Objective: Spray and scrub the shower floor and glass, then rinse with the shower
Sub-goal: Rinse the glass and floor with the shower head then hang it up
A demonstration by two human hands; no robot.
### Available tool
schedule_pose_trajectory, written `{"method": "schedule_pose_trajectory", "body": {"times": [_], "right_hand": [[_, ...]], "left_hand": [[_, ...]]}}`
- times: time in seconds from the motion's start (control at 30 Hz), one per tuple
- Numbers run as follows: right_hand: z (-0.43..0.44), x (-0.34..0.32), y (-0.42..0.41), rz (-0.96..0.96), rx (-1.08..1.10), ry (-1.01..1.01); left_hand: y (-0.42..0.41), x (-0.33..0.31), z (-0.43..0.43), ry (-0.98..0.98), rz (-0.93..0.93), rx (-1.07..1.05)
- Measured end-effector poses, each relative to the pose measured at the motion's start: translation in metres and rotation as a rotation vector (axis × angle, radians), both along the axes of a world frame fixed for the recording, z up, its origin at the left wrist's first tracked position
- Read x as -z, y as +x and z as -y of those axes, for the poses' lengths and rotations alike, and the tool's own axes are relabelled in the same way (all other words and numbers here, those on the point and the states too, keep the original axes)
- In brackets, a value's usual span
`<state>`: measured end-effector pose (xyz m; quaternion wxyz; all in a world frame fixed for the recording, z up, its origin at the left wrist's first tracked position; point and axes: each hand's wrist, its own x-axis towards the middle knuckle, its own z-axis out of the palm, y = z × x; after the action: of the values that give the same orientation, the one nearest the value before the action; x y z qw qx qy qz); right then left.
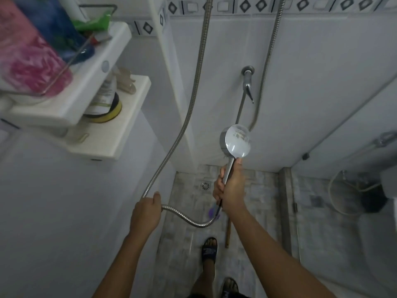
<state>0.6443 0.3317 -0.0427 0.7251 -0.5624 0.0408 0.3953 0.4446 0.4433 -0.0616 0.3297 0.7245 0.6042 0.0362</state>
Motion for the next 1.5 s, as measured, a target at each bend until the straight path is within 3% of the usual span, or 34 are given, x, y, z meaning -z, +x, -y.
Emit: {"method": "schedule_pose_trajectory", "body": {"times": [0.4,0.83,1.5], "right_hand": [[0.078,-0.001,-0.065,-0.066,-0.105,0.041],[0.112,0.056,-0.140,-0.223,-0.217,-0.085],[0.115,0.073,-0.179,-0.144,-0.154,-0.239]], "left_hand": [[-0.076,-0.007,0.096,0.082,-0.042,-0.043],[-0.139,0.033,0.132,0.094,-0.372,0.057],[-0.142,0.024,0.145,0.093,-0.339,0.039]]}}
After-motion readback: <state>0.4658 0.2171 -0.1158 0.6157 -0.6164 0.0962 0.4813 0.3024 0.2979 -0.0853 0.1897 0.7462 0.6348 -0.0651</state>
